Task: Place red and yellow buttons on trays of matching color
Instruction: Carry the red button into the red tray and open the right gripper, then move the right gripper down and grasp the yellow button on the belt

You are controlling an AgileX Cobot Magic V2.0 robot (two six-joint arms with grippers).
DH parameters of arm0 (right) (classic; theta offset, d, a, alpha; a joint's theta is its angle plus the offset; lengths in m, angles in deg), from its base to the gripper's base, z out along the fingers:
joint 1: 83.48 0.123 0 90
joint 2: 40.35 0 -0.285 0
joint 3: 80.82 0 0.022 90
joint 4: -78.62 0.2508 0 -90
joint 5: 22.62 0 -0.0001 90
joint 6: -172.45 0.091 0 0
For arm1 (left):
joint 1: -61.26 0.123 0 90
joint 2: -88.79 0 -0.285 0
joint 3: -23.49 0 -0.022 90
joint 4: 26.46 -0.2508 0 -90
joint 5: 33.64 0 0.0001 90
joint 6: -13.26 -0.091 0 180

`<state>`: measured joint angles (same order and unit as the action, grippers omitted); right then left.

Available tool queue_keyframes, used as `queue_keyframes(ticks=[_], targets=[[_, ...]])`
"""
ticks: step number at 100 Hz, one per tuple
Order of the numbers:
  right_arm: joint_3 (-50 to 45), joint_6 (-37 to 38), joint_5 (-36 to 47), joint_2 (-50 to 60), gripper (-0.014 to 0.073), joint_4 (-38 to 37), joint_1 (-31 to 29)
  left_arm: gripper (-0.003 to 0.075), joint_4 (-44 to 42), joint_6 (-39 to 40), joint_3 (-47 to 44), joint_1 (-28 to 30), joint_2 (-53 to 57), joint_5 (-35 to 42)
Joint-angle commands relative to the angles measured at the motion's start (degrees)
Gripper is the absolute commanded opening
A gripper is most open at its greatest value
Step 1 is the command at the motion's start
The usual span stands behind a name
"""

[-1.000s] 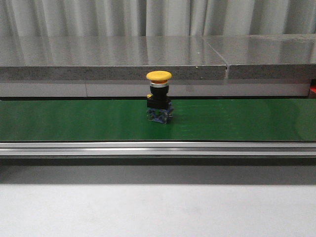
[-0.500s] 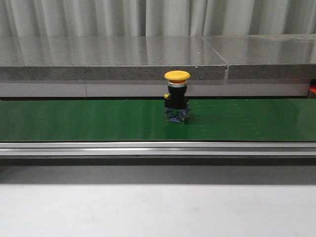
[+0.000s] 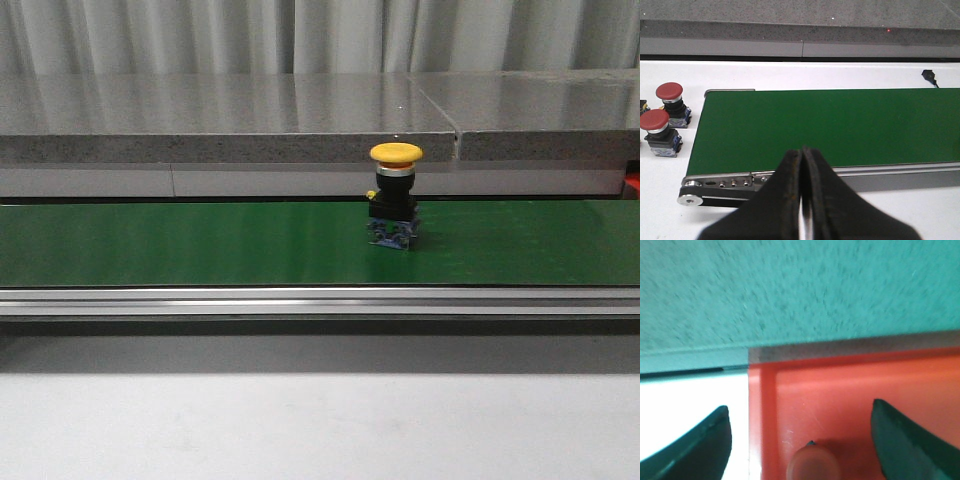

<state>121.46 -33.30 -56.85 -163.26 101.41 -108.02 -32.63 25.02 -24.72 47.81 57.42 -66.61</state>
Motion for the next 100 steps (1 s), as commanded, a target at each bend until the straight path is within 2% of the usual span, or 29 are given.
queue_keyframes(ticks=[1,21,73,100], targets=[[1.81,-0.34,0.27,6.83,0.0573,0.55,0.50,-0.0019,0.24,-0.10,1.34,-0.43,-0.52,3.87],[-1.86,-0.47,-2.75,12.61,0.0573,0.60,2.90,-0.0019,0.24,-0.10,1.34,-0.43,-0.52,3.87],[-30.00,-0.58,-2.31,30.45,0.0573,0.65,9.67,-0.0019,0.24,-0.10,1.34,-0.43,-0.52,3.87],[-37.92,-0.93,-7.05,34.98,0.0573,0.65,14.21,-0.0019,0.24,-0.10,1.34,-0.43,-0.52,3.87]])
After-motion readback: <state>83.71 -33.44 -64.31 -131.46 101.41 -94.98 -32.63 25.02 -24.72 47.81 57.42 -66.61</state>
